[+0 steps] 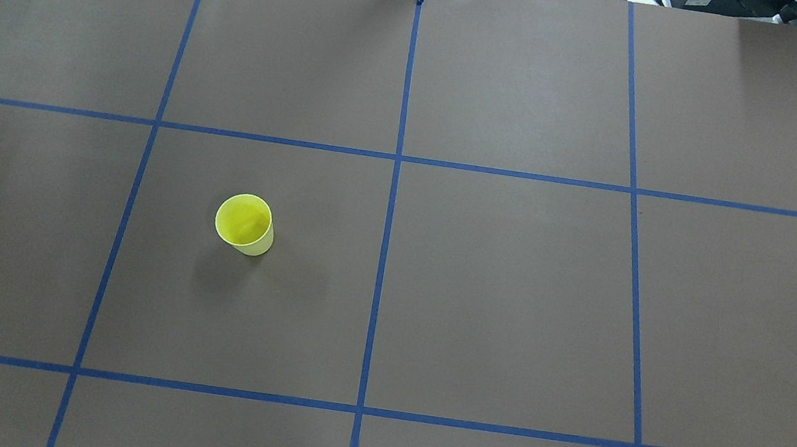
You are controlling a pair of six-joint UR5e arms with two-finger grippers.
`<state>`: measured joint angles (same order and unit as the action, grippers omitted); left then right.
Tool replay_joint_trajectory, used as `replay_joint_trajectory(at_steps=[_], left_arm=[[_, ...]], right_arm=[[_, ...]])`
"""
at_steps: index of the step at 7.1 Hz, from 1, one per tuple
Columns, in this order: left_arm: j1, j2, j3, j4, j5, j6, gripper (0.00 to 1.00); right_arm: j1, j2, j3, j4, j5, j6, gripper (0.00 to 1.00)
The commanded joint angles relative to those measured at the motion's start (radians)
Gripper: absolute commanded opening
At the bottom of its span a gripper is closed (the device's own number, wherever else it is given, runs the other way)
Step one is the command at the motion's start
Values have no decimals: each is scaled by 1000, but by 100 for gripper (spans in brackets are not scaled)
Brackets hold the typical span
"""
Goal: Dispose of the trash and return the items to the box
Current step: 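Carry the green bowl with the left gripper into the clear bin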
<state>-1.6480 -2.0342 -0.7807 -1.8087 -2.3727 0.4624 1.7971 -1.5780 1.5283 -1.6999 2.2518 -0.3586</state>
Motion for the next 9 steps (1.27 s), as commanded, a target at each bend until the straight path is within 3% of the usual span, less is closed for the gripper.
replay_joint_trajectory(at_steps=[1, 4, 5, 6, 7, 8, 9], left_arm=[[-3, -43, 185, -112, 58, -34, 0], [40, -31, 244, -205, 38, -157, 1], [59, -31, 262, -245, 38, -200, 6], [92, -31, 265, -270, 40, -238, 36], [99, -32, 271, -291, 38, -244, 86], [96, -44, 255, -291, 23, -269, 97], [80, -41, 167, -243, -116, -316, 97]], right_arm=[[-45, 1, 56, -1, 6, 101, 100], [-51, 1, 56, -1, 28, 101, 100], [-51, 1, 56, -1, 29, 102, 100], [-62, 1, 58, -3, 50, 104, 100], [-80, 1, 58, -1, 80, 125, 100], [-87, 3, 59, -1, 83, 150, 100], [-94, 1, 97, -7, 89, 156, 100]])
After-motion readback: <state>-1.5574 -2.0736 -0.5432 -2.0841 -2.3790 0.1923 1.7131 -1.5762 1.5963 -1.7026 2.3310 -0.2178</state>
